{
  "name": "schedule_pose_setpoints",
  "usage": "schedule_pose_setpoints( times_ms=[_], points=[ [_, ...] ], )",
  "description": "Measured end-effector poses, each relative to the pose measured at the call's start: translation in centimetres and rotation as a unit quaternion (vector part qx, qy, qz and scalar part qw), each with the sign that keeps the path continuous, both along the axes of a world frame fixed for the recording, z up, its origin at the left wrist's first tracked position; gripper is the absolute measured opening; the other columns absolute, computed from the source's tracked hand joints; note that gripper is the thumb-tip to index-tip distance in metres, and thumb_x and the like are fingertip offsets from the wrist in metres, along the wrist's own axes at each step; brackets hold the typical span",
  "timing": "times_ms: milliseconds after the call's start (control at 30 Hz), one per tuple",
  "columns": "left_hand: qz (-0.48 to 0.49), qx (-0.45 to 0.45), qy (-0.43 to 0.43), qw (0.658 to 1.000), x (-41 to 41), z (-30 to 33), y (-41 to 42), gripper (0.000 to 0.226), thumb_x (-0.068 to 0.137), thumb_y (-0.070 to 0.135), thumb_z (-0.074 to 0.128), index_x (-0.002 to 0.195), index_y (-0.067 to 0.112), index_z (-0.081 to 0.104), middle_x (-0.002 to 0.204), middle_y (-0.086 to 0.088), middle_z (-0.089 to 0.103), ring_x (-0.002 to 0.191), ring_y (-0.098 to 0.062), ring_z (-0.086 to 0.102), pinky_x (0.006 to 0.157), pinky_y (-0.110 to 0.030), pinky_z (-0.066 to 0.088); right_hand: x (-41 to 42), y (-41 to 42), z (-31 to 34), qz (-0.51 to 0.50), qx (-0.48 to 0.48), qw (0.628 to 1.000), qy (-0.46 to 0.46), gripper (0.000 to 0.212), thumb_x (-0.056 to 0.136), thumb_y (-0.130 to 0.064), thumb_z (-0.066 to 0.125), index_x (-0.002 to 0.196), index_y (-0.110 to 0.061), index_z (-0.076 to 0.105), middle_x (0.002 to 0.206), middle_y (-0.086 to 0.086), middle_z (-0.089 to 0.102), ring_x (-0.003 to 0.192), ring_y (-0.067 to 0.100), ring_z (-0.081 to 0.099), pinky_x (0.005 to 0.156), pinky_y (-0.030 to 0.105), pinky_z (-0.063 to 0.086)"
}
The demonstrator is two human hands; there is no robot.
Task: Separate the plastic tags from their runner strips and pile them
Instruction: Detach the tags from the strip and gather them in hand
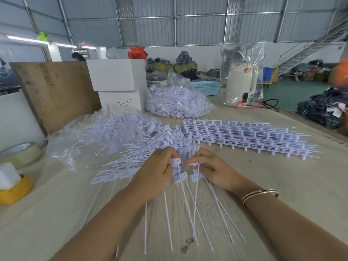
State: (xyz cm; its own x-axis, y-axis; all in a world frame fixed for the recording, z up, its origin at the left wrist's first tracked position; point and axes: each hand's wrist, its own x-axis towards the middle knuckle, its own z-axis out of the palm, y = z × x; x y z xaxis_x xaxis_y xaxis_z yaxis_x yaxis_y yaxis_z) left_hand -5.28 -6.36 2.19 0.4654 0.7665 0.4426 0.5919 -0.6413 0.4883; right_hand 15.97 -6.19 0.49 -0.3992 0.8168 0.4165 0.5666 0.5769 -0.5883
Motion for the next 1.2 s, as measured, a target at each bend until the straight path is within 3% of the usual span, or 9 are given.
schedule_pose_setpoints(
  times_ms=[133, 300, 400, 500, 733, 833, 933, 1067, 1200],
  points=[
    [-0.009, 0.015, 0.02, 1.0, 0.2, -0.4, 0.0, 0.035, 0.091, -0.001, 0.042, 0.12, 0.017, 0.049, 0.112, 0.006, 0.042, 0.102, 0.001, 0.038, 0.083, 0.0, 0.028, -0.2, -0.1, 0.2, -0.007, -0.014, 1.0, 0.002, 0.046, 0.075, -0.004, 0.034, 0.099, -0.012, 0.073, 0.087, 0.004, 0.053, 0.088, 0.021, 0.049, 0.082, 0.027, 0.036],
    [-0.02, 0.041, 0.0, 0.999, 0.5, -0.3, 0.0, 0.039, 0.087, -0.006, 0.043, 0.12, 0.013, 0.049, 0.117, 0.006, 0.037, 0.11, -0.008, 0.042, 0.095, -0.021, 0.035, -0.3, -0.4, 0.6, -0.013, 0.028, 1.0, 0.002, 0.038, 0.078, 0.0, 0.039, 0.089, -0.008, 0.074, 0.093, 0.008, 0.056, 0.092, 0.024, 0.05, 0.086, 0.034, 0.038],
    [-0.027, 0.037, -0.007, 0.999, 0.7, -0.4, -0.2, 0.04, 0.086, -0.008, 0.043, 0.121, 0.012, 0.048, 0.117, 0.004, 0.036, 0.106, -0.009, 0.043, 0.093, -0.026, 0.039, -1.0, -1.2, 1.4, -0.02, 0.107, 0.994, -0.007, 0.034, 0.072, -0.001, 0.048, 0.099, -0.004, 0.068, 0.096, 0.008, 0.057, 0.09, 0.024, 0.054, 0.081, 0.038, 0.043],
    [-0.042, 0.028, -0.049, 0.998, 1.1, -0.3, -0.3, 0.042, 0.084, -0.01, 0.045, 0.119, 0.013, 0.048, 0.114, 0.006, 0.036, 0.097, -0.001, 0.044, 0.086, -0.017, 0.039, -2.1, -2.0, 1.4, 0.008, 0.15, 0.982, -0.115, 0.037, 0.076, -0.017, 0.058, 0.113, -0.013, 0.062, 0.103, 0.002, 0.062, 0.093, 0.019, 0.057, 0.078, 0.033, 0.039],
    [-0.018, 0.009, -0.031, 0.999, 1.1, 0.0, -0.5, 0.023, 0.095, 0.008, 0.046, 0.116, 0.016, 0.05, 0.105, 0.012, 0.046, 0.089, 0.006, 0.046, 0.076, -0.009, 0.035, -2.4, -1.7, 1.4, -0.046, 0.306, 0.941, -0.14, 0.014, 0.078, -0.009, 0.068, 0.09, -0.014, 0.073, 0.083, -0.001, 0.07, 0.073, 0.018, 0.067, 0.066, 0.033, 0.041],
    [0.048, 0.052, 0.044, 0.997, 0.6, 0.5, -0.4, 0.019, 0.099, 0.021, 0.04, 0.089, 0.021, 0.056, 0.079, 0.014, 0.05, 0.082, -0.014, 0.052, 0.076, -0.029, 0.035, -2.1, -1.6, 1.3, -0.059, 0.318, 0.942, -0.091, 0.012, 0.083, -0.013, 0.063, 0.088, -0.013, 0.074, 0.083, 0.0, 0.07, 0.073, 0.017, 0.067, 0.068, 0.033, 0.045],
    [0.079, 0.049, 0.099, 0.991, 0.2, 0.8, -0.5, 0.036, 0.099, 0.027, 0.037, 0.063, 0.03, 0.035, 0.06, 0.014, 0.038, 0.07, -0.018, 0.042, 0.077, -0.033, 0.032, -2.0, -1.6, 1.3, -0.069, 0.326, 0.939, -0.086, 0.015, 0.086, -0.021, 0.06, 0.086, -0.013, 0.073, 0.081, -0.002, 0.069, 0.072, 0.017, 0.067, 0.069, 0.032, 0.04],
    [0.074, 0.055, 0.1, 0.991, 0.5, 0.5, -0.4, 0.023, 0.099, 0.029, 0.038, 0.077, 0.024, 0.044, 0.063, 0.012, 0.04, 0.071, -0.015, 0.042, 0.084, -0.032, 0.031, -2.2, -1.4, 1.0, -0.086, 0.329, 0.931, -0.133, 0.013, 0.082, -0.026, 0.067, 0.089, -0.016, 0.072, 0.078, -0.003, 0.067, 0.068, 0.017, 0.065, 0.065, 0.028, 0.031],
    [0.039, 0.063, 0.113, 0.991, 0.3, 0.2, -0.1, 0.021, 0.1, 0.031, 0.036, 0.084, 0.023, 0.045, 0.07, 0.013, 0.042, 0.077, -0.012, 0.042, 0.085, -0.032, 0.029, -2.2, -1.4, 0.8, -0.077, 0.276, 0.955, -0.081, 0.015, 0.078, -0.025, 0.07, 0.09, -0.015, 0.073, 0.072, -0.003, 0.066, 0.064, 0.015, 0.062, 0.066, 0.027, 0.034]
  ],
)
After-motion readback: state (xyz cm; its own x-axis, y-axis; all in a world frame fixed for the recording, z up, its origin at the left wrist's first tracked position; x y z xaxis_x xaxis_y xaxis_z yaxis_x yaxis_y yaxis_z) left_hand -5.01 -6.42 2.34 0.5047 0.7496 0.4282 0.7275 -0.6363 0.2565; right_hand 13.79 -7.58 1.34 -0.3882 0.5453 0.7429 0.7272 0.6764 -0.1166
